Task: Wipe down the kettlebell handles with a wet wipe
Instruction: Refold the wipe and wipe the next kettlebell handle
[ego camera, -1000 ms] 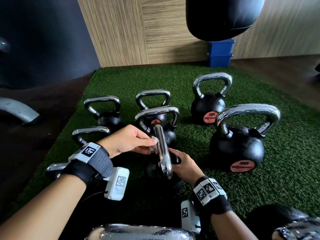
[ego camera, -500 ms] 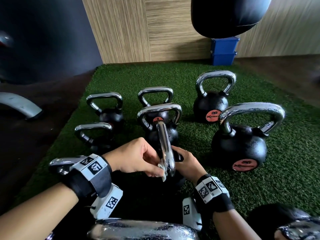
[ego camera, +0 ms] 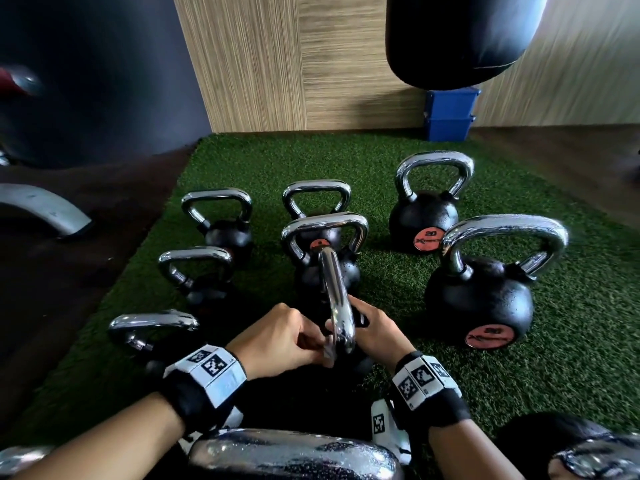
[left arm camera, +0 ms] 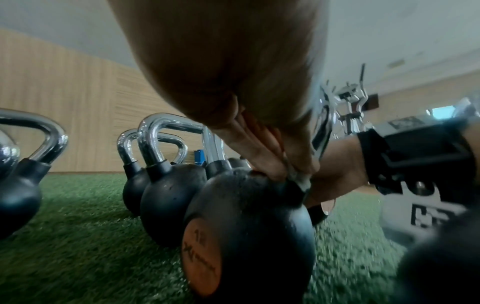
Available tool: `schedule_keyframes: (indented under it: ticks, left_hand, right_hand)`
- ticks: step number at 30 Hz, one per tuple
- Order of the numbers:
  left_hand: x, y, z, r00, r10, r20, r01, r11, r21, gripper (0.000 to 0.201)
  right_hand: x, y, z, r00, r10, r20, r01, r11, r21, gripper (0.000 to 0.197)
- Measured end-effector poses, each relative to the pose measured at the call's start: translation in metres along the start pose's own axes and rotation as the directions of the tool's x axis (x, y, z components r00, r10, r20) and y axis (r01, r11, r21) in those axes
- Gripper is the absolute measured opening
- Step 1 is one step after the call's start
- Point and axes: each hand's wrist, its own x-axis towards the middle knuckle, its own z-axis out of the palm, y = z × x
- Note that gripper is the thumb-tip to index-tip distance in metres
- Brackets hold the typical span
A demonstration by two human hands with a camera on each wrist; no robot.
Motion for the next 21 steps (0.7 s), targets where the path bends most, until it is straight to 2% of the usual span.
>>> schedule_keyframes:
  ticks: [2,3,5,7,8,10,11,13,15,18,21]
  left_hand:
    - [0.000,0.001,-0.008,1.000,0.003,-0.016,-0.003,1.000,0.005,0.028]
    - [-0.001,0.002,-0.015,0.999,0.010,-0.047,-0.010,1.000,-0.007,0.030]
    - [-0.001,0.004,-0.029,0.986,0.014,-0.165,-0.026,0.997,-0.069,0.033]
    - [0.000,0.008,-0.044,0.958,0.013,-0.287,-0.050,0.991,-0.124,0.038]
    - [0.001,0.011,-0.051,0.945,0.016,-0.327,-0.067,0.987,-0.145,0.039]
    - [0.005,0.019,-0.061,0.923,0.046,-0.383,-0.124,0.975,-0.182,0.035]
    - [0.007,0.023,-0.065,0.910,0.069,-0.409,-0.160,0.968,-0.192,0.033]
    - [0.010,0.031,-0.068,0.895,0.093,-0.437,-0.205,0.954,-0.218,0.033]
    - [0.012,0.038,-0.069,0.903,0.096,-0.419,-0.227,0.935,-0.274,0.039]
    - [0.014,0.040,-0.070,0.951,0.119,-0.285,-0.221,0.907,-0.359,0.050]
    - [0.018,0.025,-0.070,0.980,0.080,-0.185,-0.130,0.952,-0.276,0.065]
  right_hand:
    - [-0.005,-0.009,-0.009,0.999,-0.016,-0.040,0.013,0.997,-0.071,0.056]
    - [-0.008,-0.015,-0.016,0.993,-0.029,-0.118,0.020,0.997,-0.079,0.049]
    - [-0.016,-0.028,-0.032,0.941,-0.073,-0.329,0.063,0.997,-0.042,0.032]
    - [-0.024,-0.045,-0.047,0.885,-0.162,-0.436,0.193,0.981,0.028,0.017]
    - [-0.027,-0.054,-0.052,0.886,-0.213,-0.412,0.271,0.959,0.085,0.014]
    - [-0.034,-0.073,-0.058,0.907,-0.322,-0.270,0.380,0.903,0.200,0.016]
    - [-0.036,-0.081,-0.059,0.909,-0.361,-0.207,0.404,0.885,0.232,0.020]
    - [-0.035,-0.091,-0.056,0.903,-0.399,-0.159,0.427,0.870,0.247,0.024]
    - [-0.033,-0.096,-0.052,0.892,-0.414,-0.179,0.449,0.858,0.249,0.022]
    - [-0.030,-0.093,-0.051,0.881,-0.395,-0.260,0.462,0.837,0.293,0.019]
    - [-0.024,-0.081,-0.056,0.883,-0.297,-0.364,0.430,0.824,0.370,0.014]
